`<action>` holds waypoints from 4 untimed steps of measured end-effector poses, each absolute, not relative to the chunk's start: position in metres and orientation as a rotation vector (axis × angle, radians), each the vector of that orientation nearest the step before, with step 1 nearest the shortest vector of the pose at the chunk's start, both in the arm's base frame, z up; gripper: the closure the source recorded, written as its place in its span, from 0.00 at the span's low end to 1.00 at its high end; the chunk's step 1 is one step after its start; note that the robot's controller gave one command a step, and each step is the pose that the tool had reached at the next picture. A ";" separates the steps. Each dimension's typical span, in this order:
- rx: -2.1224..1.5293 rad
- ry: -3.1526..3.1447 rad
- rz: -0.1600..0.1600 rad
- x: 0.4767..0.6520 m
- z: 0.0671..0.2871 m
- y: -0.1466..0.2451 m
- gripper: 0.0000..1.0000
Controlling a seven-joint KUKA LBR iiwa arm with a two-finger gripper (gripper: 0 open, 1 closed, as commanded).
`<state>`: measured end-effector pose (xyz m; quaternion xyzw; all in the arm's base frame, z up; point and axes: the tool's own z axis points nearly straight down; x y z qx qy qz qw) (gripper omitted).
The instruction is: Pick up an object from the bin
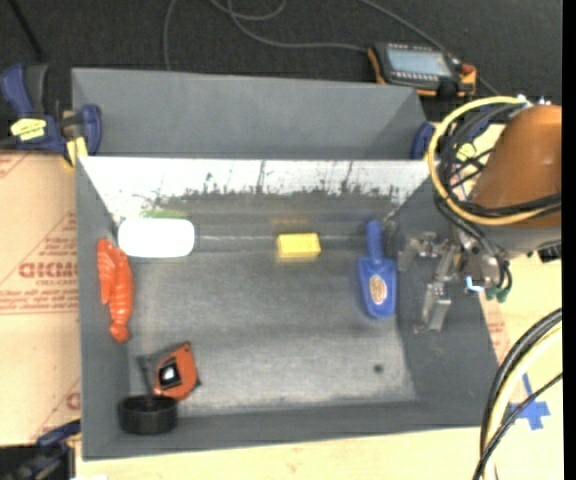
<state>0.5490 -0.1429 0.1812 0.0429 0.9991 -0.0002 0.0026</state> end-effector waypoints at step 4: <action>0.139 3.129 -0.004 0.642 0.133 -0.104 0.00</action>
Offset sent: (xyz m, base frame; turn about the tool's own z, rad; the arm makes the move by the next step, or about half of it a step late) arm 0.0929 0.0009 -0.0142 -0.0179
